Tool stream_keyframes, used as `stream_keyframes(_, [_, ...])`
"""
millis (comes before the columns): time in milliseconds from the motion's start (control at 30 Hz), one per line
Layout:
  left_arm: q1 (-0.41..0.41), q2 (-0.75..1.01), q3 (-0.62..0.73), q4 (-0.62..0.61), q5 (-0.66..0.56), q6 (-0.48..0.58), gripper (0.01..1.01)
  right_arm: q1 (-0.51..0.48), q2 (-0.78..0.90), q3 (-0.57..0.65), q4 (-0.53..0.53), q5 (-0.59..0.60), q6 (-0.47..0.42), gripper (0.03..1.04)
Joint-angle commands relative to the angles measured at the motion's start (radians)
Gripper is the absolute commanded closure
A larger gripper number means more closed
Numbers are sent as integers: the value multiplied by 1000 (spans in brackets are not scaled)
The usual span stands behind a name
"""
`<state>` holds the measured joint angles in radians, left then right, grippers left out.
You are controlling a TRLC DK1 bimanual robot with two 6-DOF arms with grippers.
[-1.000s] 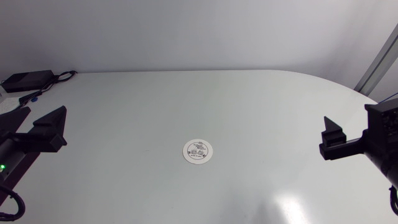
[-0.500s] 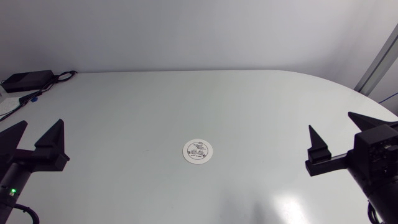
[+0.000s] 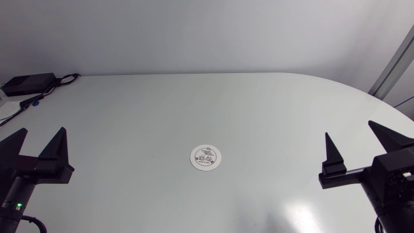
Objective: Turn the coaster over.
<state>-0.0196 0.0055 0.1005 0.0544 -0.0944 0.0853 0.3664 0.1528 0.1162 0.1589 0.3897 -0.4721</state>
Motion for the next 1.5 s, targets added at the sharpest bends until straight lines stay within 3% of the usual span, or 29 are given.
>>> stream_keyframes(0, [9,-19,-35,19,-8,1,48,-6,-56,-53,18,0,1,66])
stream_keyframes(367, [29,-19,-67,56,-8,-9,48,-38,-160,-121,13,23,30,67])
stream_keyframes(433, [29,-19,-73,58,-8,-12,48,-24,-160,-121,-18,18,67,66])
stream_keyframes(633, [29,-19,-76,59,-10,-9,48,16,-147,-121,-111,-80,66,66])
stream_keyframes(933, [30,-21,-79,73,-22,2,48,-30,-156,-121,-111,-81,67,67])
stream_keyframes(1000, [30,-19,-82,85,-22,2,48,-112,-159,-121,-114,-130,79,67])
stream_keyframes(1133, [27,-19,-94,93,-22,1,48,-276,-159,-121,-122,-187,181,67])
stream_keyframes(1300, [35,-21,-104,84,-24,1,48,-360,-159,-121,-127,-236,480,66])
stream_keyframes(1467, [33,-21,-104,50,-24,-18,48,-366,-159,-122,-127,-242,495,67])
